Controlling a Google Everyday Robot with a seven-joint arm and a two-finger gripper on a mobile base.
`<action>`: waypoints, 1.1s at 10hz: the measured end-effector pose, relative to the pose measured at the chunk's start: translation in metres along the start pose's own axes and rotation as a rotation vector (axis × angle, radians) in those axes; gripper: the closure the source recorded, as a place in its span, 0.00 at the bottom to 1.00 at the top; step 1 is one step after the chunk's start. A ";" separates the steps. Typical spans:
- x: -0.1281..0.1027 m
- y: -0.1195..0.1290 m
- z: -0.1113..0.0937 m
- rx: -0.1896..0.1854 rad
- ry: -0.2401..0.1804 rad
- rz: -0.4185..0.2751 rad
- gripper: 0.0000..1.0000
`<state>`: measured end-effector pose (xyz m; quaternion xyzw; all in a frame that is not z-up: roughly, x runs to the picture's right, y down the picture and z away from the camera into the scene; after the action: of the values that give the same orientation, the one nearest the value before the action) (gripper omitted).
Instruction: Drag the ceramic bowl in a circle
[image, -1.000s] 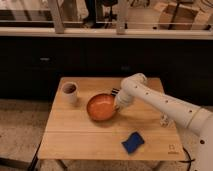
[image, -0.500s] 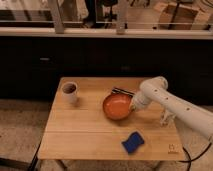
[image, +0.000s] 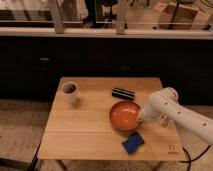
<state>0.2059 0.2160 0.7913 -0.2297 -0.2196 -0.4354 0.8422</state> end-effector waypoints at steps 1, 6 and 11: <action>-0.019 0.004 -0.005 -0.015 -0.007 -0.016 1.00; -0.071 -0.035 0.030 -0.090 -0.104 -0.173 1.00; -0.086 -0.102 0.052 -0.048 -0.153 -0.327 1.00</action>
<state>0.0666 0.2479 0.8038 -0.2433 -0.3070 -0.5531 0.7353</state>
